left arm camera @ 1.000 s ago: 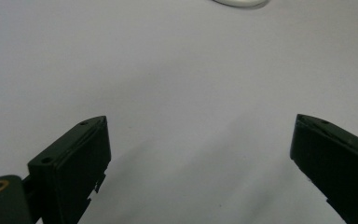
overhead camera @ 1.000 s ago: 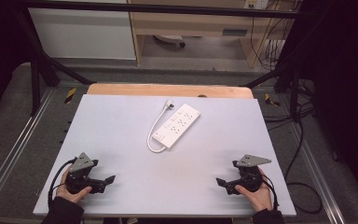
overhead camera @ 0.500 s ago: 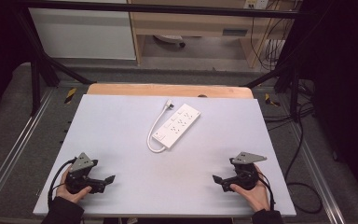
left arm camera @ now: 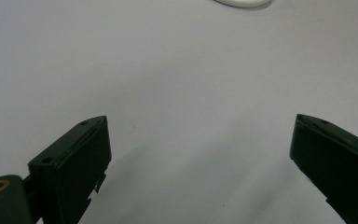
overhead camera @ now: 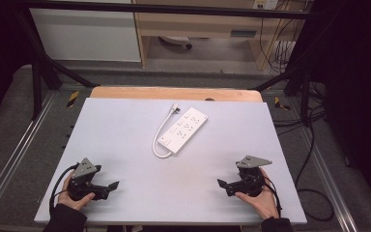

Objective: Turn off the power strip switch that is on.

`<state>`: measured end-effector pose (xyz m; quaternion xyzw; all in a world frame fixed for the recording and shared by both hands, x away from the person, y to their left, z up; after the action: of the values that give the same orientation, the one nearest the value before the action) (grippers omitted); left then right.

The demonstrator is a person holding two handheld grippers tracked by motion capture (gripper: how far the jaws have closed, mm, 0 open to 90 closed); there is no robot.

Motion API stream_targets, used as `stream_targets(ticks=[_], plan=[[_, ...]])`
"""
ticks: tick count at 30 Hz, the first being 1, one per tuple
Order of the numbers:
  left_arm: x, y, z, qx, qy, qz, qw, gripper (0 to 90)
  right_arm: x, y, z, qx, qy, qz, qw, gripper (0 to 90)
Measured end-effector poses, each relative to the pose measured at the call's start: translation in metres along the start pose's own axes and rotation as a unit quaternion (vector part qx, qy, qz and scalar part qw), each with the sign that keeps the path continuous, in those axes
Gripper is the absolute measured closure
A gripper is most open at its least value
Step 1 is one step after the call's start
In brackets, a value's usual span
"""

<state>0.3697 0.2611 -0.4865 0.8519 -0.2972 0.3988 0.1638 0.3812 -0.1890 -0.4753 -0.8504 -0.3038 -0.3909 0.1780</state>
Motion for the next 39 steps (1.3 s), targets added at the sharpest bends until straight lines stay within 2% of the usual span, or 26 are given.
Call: stream_targets(ticks=[22, 39], plan=[[0.0, 0.0, 0.0, 0.001, 0.001, -0.001, 1.0, 4.9, 0.019, -0.005, 0.001, 0.004, 0.01, -0.007, 0.9999, 5.9], [0.0, 0.0, -0.001, 0.002, 0.001, -0.001, 1.0, 4.9, 0.04, -0.018, 0.016, 0.009, 0.009, -0.018, 0.9998, 8.7]])
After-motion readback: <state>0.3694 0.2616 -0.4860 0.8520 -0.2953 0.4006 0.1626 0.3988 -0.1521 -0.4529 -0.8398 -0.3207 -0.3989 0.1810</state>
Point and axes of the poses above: each handheld gripper's, and its own axes: z roughly forward along the jaws, x roughly out of its top, y roughly to its right, the point moved 6 cm from there along z, roughly forward along the jaws
